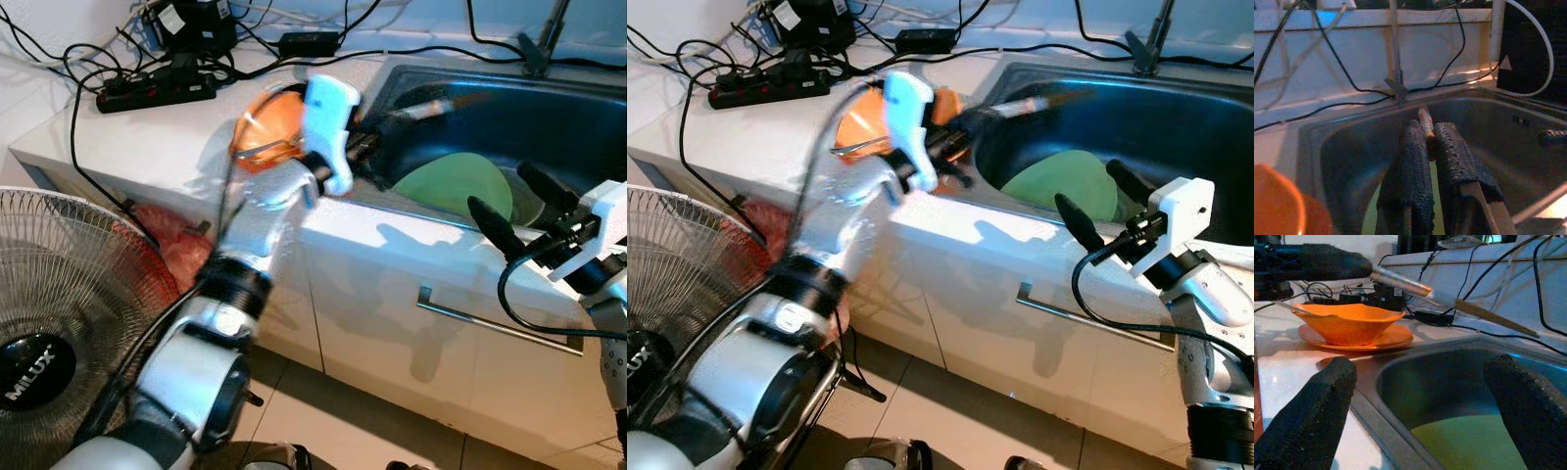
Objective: Kitchen organization
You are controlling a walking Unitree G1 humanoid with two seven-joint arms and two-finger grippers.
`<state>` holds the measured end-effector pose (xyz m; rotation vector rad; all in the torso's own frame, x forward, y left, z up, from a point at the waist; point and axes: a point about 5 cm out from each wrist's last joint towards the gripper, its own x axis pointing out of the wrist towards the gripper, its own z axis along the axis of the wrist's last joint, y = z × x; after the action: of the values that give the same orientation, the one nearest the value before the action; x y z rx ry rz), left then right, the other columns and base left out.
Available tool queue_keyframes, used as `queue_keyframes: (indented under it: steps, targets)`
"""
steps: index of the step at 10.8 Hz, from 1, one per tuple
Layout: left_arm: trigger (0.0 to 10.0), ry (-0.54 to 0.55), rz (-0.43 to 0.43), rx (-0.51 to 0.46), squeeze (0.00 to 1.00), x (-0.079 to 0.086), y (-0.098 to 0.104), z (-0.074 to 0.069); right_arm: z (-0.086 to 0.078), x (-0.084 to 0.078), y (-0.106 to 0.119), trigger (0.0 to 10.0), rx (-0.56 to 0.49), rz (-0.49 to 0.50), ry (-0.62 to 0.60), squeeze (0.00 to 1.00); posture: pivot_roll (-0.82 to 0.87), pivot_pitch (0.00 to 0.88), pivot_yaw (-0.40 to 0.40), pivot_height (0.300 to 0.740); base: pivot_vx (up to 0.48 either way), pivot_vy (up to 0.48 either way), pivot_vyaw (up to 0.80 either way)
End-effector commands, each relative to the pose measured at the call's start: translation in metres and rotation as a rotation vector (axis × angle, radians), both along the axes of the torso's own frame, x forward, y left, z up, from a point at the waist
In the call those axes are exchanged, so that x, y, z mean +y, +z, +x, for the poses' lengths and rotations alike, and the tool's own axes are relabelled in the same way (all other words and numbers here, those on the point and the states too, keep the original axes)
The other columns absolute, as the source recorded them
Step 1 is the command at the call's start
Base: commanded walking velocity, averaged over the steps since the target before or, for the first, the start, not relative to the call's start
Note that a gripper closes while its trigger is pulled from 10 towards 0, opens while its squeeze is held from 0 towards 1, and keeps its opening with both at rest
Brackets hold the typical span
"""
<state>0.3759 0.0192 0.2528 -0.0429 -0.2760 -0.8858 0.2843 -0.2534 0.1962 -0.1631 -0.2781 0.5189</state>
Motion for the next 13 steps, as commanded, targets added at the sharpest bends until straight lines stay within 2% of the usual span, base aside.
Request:
queue_keyframes:
  steps: [1, 4, 7, 9, 10, 11, 13]
  targets:
    - [10.0, -0.001, 0.015, -0.016, 0.00, -0.003, 0.005, 0.003, -0.004, 0.000, 0.007, 10.0, -0.016, -0.001, 0.014, 0.00, -0.03, 0.141, 0.145, 0.740, 0.000, 0.000, 0.00]
    - [10.0, 0.011, 0.078, 0.034, 0.00, -0.019, -0.006, 0.006, -0.006, 0.003, 0.009, 10.0, -0.019, 0.001, 0.033, 0.00, -0.03, 0.144, 0.150, 0.740, 0.000, 0.000, 0.00]
    - [10.0, 0.053, 0.054, 0.127, 0.00, -0.034, -0.019, 0.007, -0.009, 0.007, 0.006, 10.0, -0.009, 0.011, 0.042, 0.00, -0.04, 0.147, 0.153, 0.740, 0.000, 0.000, 0.00]
    - [10.0, 0.085, 0.027, 0.151, 0.00, -0.037, -0.018, 0.008, -0.010, 0.012, 0.004, 10.0, -0.006, 0.020, 0.052, 0.00, -0.05, 0.150, 0.155, 0.740, 0.000, 0.000, 0.00]
    - [10.0, 0.098, 0.026, 0.151, 0.22, -0.038, -0.017, 0.009, -0.011, 0.013, 0.004, 10.0, -0.003, 0.023, 0.057, 0.00, -0.05, 0.150, 0.156, 0.740, 0.000, 0.000, 0.00]
    - [10.0, 0.106, 0.027, 0.150, 1.00, -0.039, -0.016, 0.009, -0.011, 0.014, 0.003, 10.0, -0.001, 0.026, 0.059, 0.00, -0.05, 0.152, 0.157, 0.740, 0.000, 0.000, 0.00]
    - [10.0, 0.118, 0.028, 0.150, 1.00, -0.038, -0.016, 0.010, -0.011, 0.015, 0.002, 10.0, 0.003, 0.030, 0.059, 0.00, -0.04, 0.155, 0.159, 0.740, 0.000, 0.000, 0.00]
